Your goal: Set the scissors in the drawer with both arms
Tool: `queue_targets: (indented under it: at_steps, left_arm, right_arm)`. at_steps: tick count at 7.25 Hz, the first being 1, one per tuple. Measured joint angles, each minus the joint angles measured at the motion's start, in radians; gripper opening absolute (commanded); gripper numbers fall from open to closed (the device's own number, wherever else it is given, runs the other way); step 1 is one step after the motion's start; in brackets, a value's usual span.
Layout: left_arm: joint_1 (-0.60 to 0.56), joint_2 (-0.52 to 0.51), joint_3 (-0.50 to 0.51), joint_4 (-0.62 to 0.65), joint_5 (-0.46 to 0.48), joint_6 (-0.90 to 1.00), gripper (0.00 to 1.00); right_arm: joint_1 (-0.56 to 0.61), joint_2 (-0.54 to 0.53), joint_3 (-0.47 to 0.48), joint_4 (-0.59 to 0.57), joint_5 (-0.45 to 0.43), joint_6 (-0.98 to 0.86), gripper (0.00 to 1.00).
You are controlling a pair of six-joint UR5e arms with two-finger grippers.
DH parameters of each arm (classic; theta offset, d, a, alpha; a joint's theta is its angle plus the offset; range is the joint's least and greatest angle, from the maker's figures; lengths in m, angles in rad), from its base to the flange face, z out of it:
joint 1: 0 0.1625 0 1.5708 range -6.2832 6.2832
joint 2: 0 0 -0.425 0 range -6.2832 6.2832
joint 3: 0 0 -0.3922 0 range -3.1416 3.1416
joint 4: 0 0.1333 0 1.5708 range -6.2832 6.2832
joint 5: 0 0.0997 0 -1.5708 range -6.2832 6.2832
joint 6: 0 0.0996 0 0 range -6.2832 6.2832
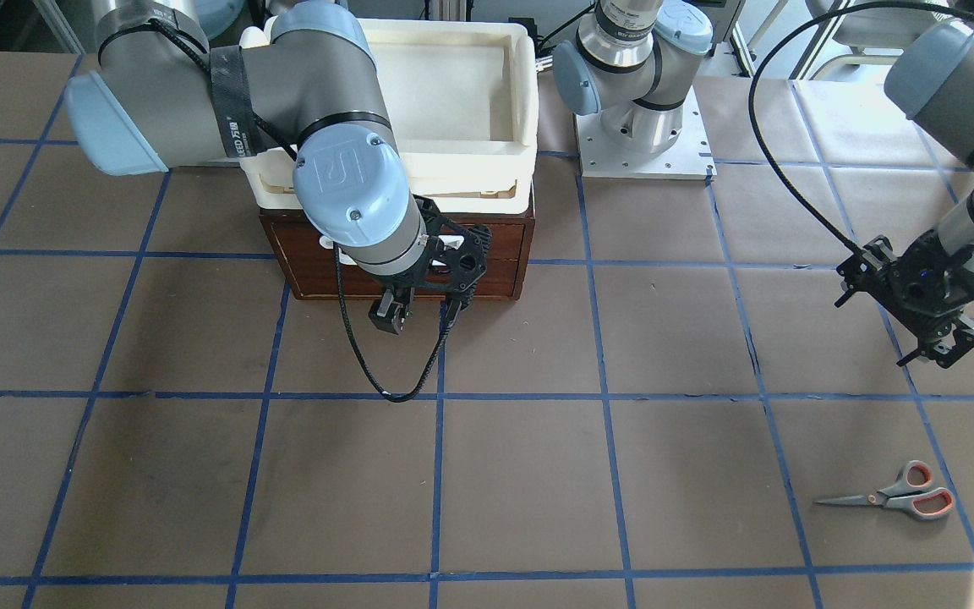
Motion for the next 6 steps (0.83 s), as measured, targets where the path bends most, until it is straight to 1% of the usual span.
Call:
queue_targets:
  at_steps: [1,2,3,4,6]
  left_arm:
    - [0.018,-0.041,0.001,0.040,-0.001,0.079,1.00]
    - [0.039,-0.082,0.002,0.100,-0.010,0.160,1.00]
    - [0.051,-0.129,0.010,0.160,-0.024,0.243,1.00]
    - [0.056,-0.176,0.034,0.192,-0.034,0.308,1.00]
    - [0.060,-0.274,0.120,0.208,-0.055,0.419,0.96]
  right_arm:
    - [0.000,0.011,-0.006,0.017,-0.032,-0.141,0.95]
    - [0.004,0.017,-0.007,0.027,-0.061,-0.215,0.93]
    - [0.010,0.020,0.001,0.033,-0.092,-0.249,0.93]
    - [0.014,0.020,0.019,0.034,-0.107,-0.256,0.93]
    - [0.016,0.022,0.049,0.031,-0.107,-0.258,0.93]
